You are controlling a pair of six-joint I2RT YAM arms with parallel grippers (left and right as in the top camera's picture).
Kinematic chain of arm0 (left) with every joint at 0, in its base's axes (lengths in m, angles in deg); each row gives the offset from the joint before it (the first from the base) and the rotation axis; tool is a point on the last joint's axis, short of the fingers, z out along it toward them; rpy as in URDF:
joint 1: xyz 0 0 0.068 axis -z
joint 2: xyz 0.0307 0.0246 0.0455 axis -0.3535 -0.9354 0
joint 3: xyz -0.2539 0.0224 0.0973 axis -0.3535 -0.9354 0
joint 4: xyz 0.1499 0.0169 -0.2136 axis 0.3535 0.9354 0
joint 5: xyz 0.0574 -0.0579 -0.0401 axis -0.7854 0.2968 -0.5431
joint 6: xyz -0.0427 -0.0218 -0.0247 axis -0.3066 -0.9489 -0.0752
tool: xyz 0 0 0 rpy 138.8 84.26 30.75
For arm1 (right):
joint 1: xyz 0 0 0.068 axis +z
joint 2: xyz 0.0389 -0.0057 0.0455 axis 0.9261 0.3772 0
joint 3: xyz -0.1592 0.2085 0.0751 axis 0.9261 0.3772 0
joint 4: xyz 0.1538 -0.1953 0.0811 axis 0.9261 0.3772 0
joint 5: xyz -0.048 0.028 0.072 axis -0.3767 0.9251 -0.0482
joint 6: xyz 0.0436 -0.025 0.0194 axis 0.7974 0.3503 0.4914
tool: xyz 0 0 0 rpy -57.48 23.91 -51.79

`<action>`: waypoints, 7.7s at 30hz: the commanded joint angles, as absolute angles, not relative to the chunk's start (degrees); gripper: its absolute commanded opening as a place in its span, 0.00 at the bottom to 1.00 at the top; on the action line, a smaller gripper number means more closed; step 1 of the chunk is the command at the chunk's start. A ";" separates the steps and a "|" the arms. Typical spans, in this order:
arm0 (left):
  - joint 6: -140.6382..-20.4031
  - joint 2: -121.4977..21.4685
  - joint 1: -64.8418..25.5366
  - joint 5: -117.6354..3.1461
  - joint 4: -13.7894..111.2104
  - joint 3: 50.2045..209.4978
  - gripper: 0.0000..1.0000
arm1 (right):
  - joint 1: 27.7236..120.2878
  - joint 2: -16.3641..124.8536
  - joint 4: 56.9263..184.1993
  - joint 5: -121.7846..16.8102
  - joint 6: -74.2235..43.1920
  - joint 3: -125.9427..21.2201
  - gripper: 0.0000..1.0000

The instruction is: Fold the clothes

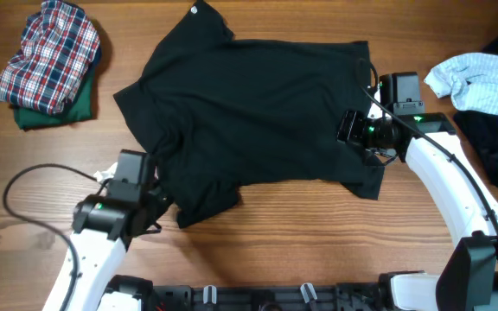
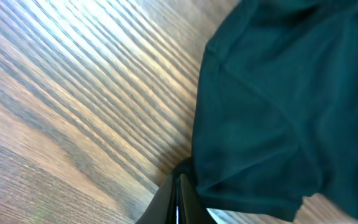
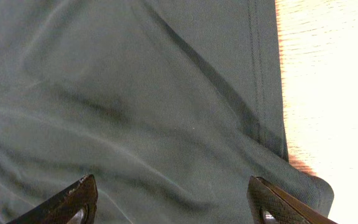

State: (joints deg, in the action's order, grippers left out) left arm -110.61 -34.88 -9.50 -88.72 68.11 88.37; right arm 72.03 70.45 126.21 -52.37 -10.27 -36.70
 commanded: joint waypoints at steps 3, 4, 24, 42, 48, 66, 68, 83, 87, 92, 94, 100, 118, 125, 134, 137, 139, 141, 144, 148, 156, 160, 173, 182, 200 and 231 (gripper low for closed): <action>-108.99 -35.88 -10.22 -89.88 67.89 88.21 0.10 | 71.83 69.40 125.93 -51.49 -11.28 -36.24 0.78; -108.99 -36.78 -10.22 -89.88 67.72 88.21 0.19 | 71.83 69.40 125.93 -51.49 -11.30 -36.24 0.77; -100.07 -60.50 -10.22 -80.33 53.42 88.21 0.40 | 71.83 69.40 125.51 -51.49 -11.43 -36.24 0.78; -99.98 -60.91 -4.01 -77.92 52.44 88.21 0.41 | 71.83 69.40 124.66 -51.47 -11.43 -36.24 0.79; -99.98 -60.91 -4.04 -80.43 53.31 88.21 0.37 | 71.83 69.40 125.03 -51.49 -11.45 -36.24 0.79; -100.20 -61.00 -4.04 -80.74 54.12 86.79 0.28 | 71.83 69.40 125.23 -51.45 -11.45 -36.24 0.79; -100.25 -61.00 -4.04 -80.83 53.09 85.90 0.34 | 71.83 69.40 125.21 -51.47 -11.43 -36.24 0.79; -103.90 -60.98 -4.19 -81.92 51.28 85.66 0.04 | 71.83 69.40 125.27 -51.47 -11.47 -36.24 0.79; -104.73 -60.63 -5.41 -81.94 54.34 87.23 0.04 | 71.83 69.40 125.27 -51.49 -11.84 -36.24 0.79; -104.71 -57.98 -8.43 -81.92 60.46 90.55 0.04 | 71.83 69.40 125.10 -51.49 -12.13 -36.24 0.79; -104.73 -56.47 -9.37 -81.92 62.08 91.06 0.04 | 71.83 69.40 124.88 -51.47 -12.11 -36.24 0.79; -109.71 -53.24 -12.49 -81.22 68.90 91.08 0.04 | 71.83 69.40 124.75 -51.47 -12.11 -36.24 0.79; -104.38 -53.24 -21.28 -78.40 75.67 95.05 0.04 | 69.19 69.40 135.44 -51.71 -7.78 -36.26 0.79; -103.39 -53.26 -22.11 -78.45 74.58 95.23 0.04 | 67.53 69.38 142.89 -54.36 -2.27 -36.26 0.77; -103.39 -53.26 -22.11 -78.45 72.72 95.21 0.04 | 67.55 69.38 148.09 -57.74 -0.72 -35.08 0.63; -103.39 -53.26 -22.11 -78.45 72.15 95.21 0.04 | 67.55 69.38 146.21 -56.39 0.57 -32.09 0.61; -103.39 -53.26 -22.11 -78.45 71.91 95.21 0.04 | 67.55 69.38 143.63 -54.97 0.66 -29.86 0.59; -103.39 -53.26 -22.11 -78.45 71.69 95.21 0.04 | 67.55 69.40 141.08 -53.53 0.66 -28.24 0.55; -103.37 -53.26 -22.11 -78.45 71.61 95.21 0.04 | 67.55 69.40 138.02 -52.54 0.81 -26.69 0.46; -103.37 -53.26 -22.11 -78.45 71.61 95.21 0.04 | 67.55 69.40 135.57 -52.61 0.81 -25.20 0.32; -103.37 -53.26 -22.11 -78.47 71.50 95.21 0.04 | 67.55 69.40 131.96 -52.59 2.10 -20.44 0.22; -103.37 -53.26 -22.11 -78.47 71.45 95.21 0.04 | 67.55 69.38 132.79 -52.56 2.12 -20.20 0.04; -102.96 -53.26 -22.11 -78.80 71.30 95.21 0.04 | 67.53 68.83 138.23 -58.12 6.14 -20.22 0.04; -102.93 -53.26 -22.11 -79.58 71.28 95.21 0.04 | 67.55 68.83 133.05 -60.21 6.95 -20.22 0.05; -102.96 -53.26 -22.11 -81.09 71.47 95.21 0.04 | 67.55 68.88 133.69 -54.64 9.97 -17.31 0.04; -99.94 -53.37 -22.11 -97.42 68.31 95.21 0.14 | 63.13 68.86 133.86 -62.07 20.18 -16.16 0.04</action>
